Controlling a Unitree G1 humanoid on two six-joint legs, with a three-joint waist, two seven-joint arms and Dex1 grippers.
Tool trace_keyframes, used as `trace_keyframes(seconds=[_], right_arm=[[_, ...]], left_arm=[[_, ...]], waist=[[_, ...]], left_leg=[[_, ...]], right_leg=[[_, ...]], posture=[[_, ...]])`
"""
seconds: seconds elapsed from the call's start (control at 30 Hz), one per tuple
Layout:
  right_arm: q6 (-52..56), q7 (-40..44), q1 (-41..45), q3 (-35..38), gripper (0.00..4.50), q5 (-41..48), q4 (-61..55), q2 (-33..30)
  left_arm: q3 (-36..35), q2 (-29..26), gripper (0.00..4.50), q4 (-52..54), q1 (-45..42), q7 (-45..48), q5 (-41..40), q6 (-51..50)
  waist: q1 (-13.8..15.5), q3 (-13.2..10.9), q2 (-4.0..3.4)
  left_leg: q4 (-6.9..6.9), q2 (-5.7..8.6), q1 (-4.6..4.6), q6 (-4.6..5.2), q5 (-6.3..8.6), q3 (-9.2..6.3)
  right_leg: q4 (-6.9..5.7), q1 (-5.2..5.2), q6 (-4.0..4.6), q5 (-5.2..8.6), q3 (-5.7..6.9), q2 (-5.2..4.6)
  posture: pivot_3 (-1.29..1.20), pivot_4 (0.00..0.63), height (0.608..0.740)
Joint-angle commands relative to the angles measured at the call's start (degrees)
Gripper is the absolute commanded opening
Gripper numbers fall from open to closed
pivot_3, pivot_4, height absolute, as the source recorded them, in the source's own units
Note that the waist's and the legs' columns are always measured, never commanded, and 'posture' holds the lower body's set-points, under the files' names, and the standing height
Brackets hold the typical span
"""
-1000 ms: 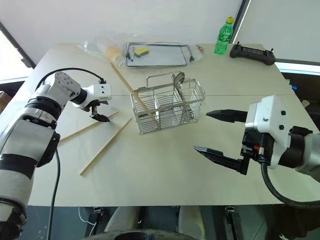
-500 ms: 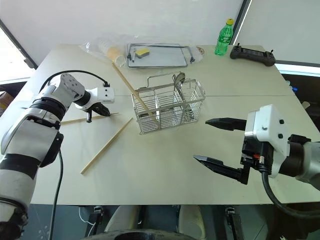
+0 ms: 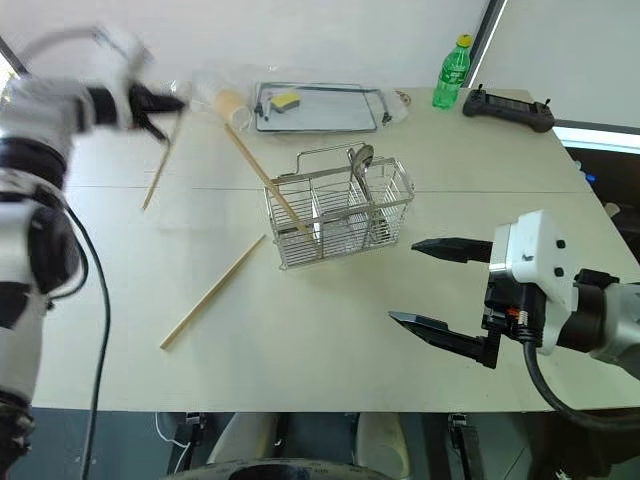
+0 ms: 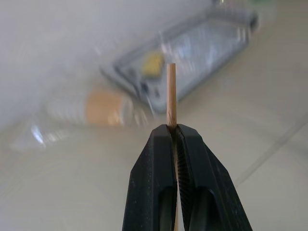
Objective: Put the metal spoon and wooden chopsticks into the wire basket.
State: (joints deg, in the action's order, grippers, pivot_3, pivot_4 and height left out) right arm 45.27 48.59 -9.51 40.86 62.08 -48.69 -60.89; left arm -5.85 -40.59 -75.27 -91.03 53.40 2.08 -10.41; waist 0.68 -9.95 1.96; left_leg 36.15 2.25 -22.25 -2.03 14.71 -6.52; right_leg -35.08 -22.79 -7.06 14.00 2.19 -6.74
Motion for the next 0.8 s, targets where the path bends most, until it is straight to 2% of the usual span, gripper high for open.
trace_keyframes(seconds=[0.03,0.17,0.23,0.43,0.57,0.67,0.8], right_arm=[[-1.2,-0.4,-0.8,0.3,4.5,-0.1,-0.8,1.0],[-1.5,-0.8,-0.9,-0.1,4.5,-0.1,-0.9,1.5],[-1.6,-1.0,-0.7,-0.4,4.5,0.0,-0.7,1.5],[-1.9,-1.0,-0.8,-0.3,4.5,0.2,-0.6,1.4],[-1.9,-1.3,-1.1,0.3,4.5,0.4,-0.8,1.6],[-1.8,-2.2,-1.0,0.1,4.5,0.7,-1.1,1.6],[-1.9,-3.1,-1.1,-0.3,4.5,0.7,-1.4,1.8]], left_arm=[[-8.3,-2.3,0.06,3.9,-6.4,-2.2,-8.3,-2.2],[-19.0,-0.9,0.06,6.9,-10.9,-7.3,-19.4,-8.2],[-20.4,2.2,0.06,12.8,-8.8,-6.3,-23.1,-11.4],[-19.3,14.5,0.06,42.3,5.6,-12.0,-32.1,-22.2],[-14.8,21.4,0.06,58.9,14.1,-16.1,-35.9,-29.0],[-11.8,22.7,0.06,66.1,18.1,-16.3,-37.9,-32.2],[-11.2,21.5,0.06,67.8,18.5,-16.6,-39.7,-33.9]], waist=[[0.0,0.0,-0.04],[0.1,0.1,-0.13],[0.1,0.0,-0.09],[0.1,0.0,-0.08],[-0.2,0.0,-0.07],[-0.1,0.0,-0.09],[0.0,0.0,-0.12]], left_leg=[[-0.01,0.01,0.03,-0.01,0.0,0.02],[-0.03,0.0,0.22,-0.02,0.01,0.04],[-0.02,-0.04,0.37,-0.05,-0.01,0.03],[0.07,-0.16,0.84,-0.18,-0.04,0.09],[-0.02,-0.08,0.66,-0.19,-0.08,0.26],[-0.07,-0.05,0.65,-0.2,-0.09,0.32],[-0.06,-0.05,0.68,-0.2,-0.08,0.36]], right_leg=[[0.0,0.02,-0.01,-0.01,0.0,-0.03],[-0.04,0.15,-0.06,0.03,0.0,-0.05],[-0.04,0.3,-0.07,0.03,0.01,-0.04],[0.11,0.97,-0.05,0.01,0.01,-0.19],[0.03,0.58,0.13,-0.16,-0.2,-0.12],[-0.08,0.48,0.13,-0.16,-0.26,-0.05],[-0.04,0.51,0.14,-0.15,-0.27,-0.02]], posture=[[0.0,0.15,0.703],[0.0,0.15,0.703],[0.0,0.15,0.703],[0.0,0.15,0.703],[0.0,0.15,0.703],[0.0,0.15,0.703],[0.0,0.15,0.703]])
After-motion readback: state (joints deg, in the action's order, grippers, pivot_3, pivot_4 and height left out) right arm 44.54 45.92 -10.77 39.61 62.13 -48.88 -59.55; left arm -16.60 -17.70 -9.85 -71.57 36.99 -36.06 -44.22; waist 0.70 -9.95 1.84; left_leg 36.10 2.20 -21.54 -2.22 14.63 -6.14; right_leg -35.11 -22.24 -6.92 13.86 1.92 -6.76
